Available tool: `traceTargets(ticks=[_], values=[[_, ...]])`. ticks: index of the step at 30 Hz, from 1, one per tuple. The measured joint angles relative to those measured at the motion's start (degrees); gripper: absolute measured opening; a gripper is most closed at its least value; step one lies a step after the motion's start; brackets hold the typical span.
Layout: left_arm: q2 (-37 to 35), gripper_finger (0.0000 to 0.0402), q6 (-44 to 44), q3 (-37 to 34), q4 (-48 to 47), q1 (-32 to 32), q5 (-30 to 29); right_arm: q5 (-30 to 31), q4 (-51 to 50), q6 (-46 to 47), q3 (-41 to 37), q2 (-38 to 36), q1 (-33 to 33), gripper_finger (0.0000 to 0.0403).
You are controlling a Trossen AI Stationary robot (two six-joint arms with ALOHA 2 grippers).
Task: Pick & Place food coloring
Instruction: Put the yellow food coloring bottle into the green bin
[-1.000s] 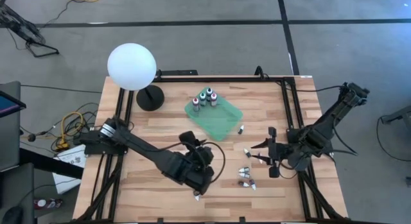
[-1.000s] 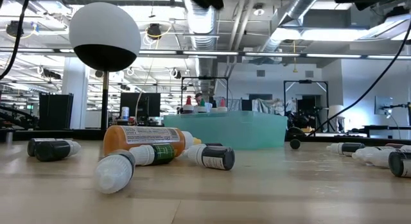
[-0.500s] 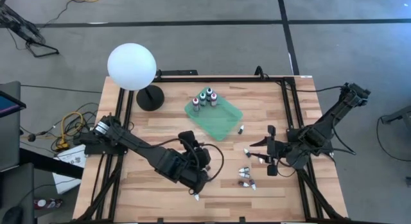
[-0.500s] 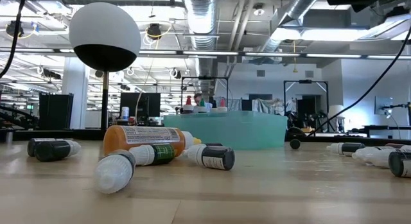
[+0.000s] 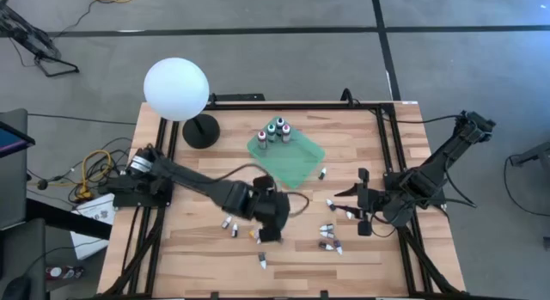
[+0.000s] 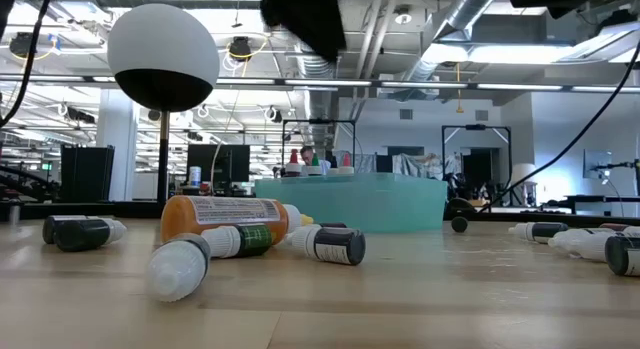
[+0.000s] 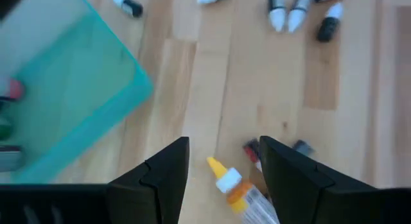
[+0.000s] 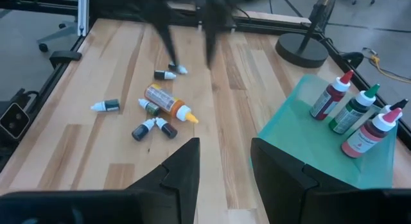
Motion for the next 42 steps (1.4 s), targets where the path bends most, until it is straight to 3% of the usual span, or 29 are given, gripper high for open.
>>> traceTargets(ticks=[7, 11, 16, 20, 26, 36, 42], values=[[-5.8, 0.0182, -0.3, -17.3, 18.9, 3.6, 6.8, -0.1, -2.0, 0.8, 0.0, 0.0, 0.7, 0.0131], [-10.1, 0.0182, -1.8, -25.1, 26.4, 4.0, 6.2, -0.1, -2.3, 0.8, 0.0, 0.0, 0.6, 0.0131], [-13.4, 0.0182, -8.2, -32.1, 27.9, 3.9, 3.3, 0.1, -2.3, 0.8, 0.0, 0.0, 0.6, 0.0131], [-13.1, 0.0182, -12.7, -33.3, 27.6, 4.0, 2.4, 0.1, -2.2, 0.8, 0.0, 0.0, 0.2, 0.0131], [-12.8, 0.0182, -21.0, -33.2, 31.4, 4.4, 5.5, 0.1, -1.6, 0.8, 0.0, 0.0, -0.4, 0.0131], [-12.8, 0.0182, -21.6, -33.1, 37.8, 5.4, 5.9, 0.0, -0.8, 0.9, 0.0, 0.0, -0.3, 0.0131], [-12.8, 0.0182, -20.1, -33.1, 39.2, 5.6, 11.1, 0.0, -1.3, 0.9, 0.0, 0.0, -0.1, 0.0131]])
